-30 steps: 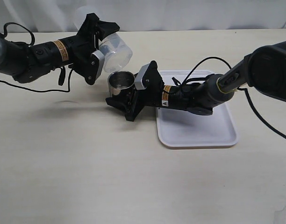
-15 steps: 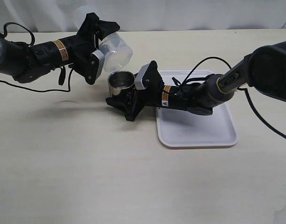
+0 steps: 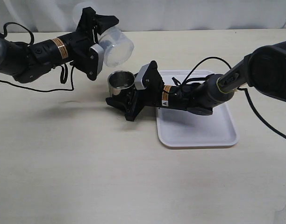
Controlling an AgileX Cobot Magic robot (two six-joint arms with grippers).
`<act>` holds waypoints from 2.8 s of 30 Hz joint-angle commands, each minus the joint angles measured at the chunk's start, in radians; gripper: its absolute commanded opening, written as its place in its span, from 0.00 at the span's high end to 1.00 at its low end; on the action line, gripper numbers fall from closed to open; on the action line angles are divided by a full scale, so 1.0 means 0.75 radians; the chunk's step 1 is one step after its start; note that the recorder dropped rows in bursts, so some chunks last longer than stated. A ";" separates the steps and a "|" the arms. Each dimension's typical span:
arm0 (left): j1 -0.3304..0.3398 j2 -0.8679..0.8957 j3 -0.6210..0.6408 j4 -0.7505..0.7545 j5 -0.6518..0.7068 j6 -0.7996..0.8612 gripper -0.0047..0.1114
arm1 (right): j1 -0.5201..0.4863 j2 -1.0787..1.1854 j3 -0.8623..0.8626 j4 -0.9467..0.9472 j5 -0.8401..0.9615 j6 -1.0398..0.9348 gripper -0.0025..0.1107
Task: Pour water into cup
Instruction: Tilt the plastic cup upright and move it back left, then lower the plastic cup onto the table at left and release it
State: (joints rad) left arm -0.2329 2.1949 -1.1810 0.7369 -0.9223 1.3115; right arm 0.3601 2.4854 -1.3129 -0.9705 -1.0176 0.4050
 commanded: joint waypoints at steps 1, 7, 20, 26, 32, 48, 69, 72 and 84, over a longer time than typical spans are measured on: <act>-0.007 -0.014 -0.010 -0.072 -0.061 -0.123 0.96 | -0.002 -0.003 -0.002 -0.007 0.047 0.000 0.85; -0.002 -0.014 -0.010 -0.121 -0.064 -0.368 0.96 | -0.002 -0.003 -0.002 -0.007 0.047 0.000 0.85; 0.000 -0.014 -0.010 -0.705 0.068 -1.091 0.96 | -0.002 -0.003 -0.002 -0.007 0.047 0.000 0.85; 0.031 -0.014 -0.010 -0.720 0.170 -1.381 0.96 | -0.002 -0.003 -0.002 -0.007 0.047 0.000 0.85; 0.135 -0.011 -0.010 -0.717 0.161 -1.834 0.96 | -0.002 -0.003 -0.002 -0.007 0.047 0.000 0.85; 0.318 0.064 -0.010 -0.720 0.055 -1.995 0.96 | -0.002 -0.003 -0.002 -0.007 0.047 0.000 0.85; 0.329 0.174 -0.013 -0.720 -0.035 -1.886 0.96 | -0.002 -0.003 -0.002 -0.007 0.047 0.000 0.85; 0.329 0.174 -0.013 -0.720 -0.035 -1.886 0.93 | -0.002 -0.003 -0.002 -0.007 0.047 0.000 0.85; 0.329 0.174 -0.013 -0.717 -0.025 -1.886 0.34 | -0.002 -0.003 -0.002 -0.007 0.047 0.000 0.85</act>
State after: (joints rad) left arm 0.0121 2.3267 -1.1827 0.2043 -0.9210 -0.1045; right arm 0.3601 2.4854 -1.3129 -0.9705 -1.0176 0.4050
